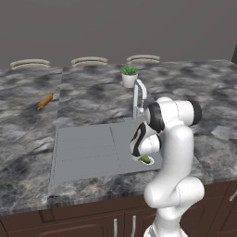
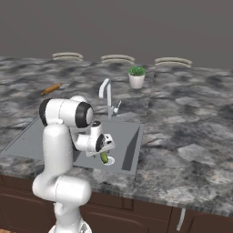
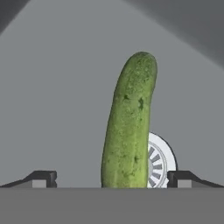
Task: Turn on the sink faucet. Then move the cucumber from the counter to the sink. Turn off the sink. Move the vegetable from the sink to the pot next to the stove. Finally move the pot to the front center burner.
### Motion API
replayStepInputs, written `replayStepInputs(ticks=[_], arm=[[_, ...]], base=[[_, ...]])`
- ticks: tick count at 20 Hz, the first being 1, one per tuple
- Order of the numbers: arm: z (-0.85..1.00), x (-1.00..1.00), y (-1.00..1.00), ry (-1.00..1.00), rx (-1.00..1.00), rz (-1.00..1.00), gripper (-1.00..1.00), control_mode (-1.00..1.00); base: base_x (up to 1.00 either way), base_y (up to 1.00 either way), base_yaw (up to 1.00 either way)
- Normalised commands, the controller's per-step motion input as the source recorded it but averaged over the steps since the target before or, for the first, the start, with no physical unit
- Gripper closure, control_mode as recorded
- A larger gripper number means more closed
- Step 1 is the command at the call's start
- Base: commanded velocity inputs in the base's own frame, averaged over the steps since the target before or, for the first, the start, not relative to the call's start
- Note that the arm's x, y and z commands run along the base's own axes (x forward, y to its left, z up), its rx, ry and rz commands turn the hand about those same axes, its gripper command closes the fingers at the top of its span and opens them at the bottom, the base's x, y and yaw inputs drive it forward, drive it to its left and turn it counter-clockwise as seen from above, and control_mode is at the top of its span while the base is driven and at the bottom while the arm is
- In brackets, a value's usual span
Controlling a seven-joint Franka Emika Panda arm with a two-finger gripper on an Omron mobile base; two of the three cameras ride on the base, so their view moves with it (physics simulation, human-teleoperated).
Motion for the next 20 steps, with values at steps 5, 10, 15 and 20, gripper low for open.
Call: replayStepInputs(ticks=[5,10,15,20], arm=[[-0.32,0.20,-0.01,0.00,0.00,0.00,-1.00,-1.00],[-0.30,0.08,-0.02,-0.01,0.00,0.00,-1.00,-1.00],[-0.36,0.12,-0.02,-0.01,0.00,0.00,1.00,-1.00],[-0.22,0.00,0.00,0.00,0.00,0.00,1.00,-1.00]], base=[[0.00,0.00,0.00],[0.00,0.00,0.00],[0.00,0.00,0.00],[0.00,0.00,0.00]])
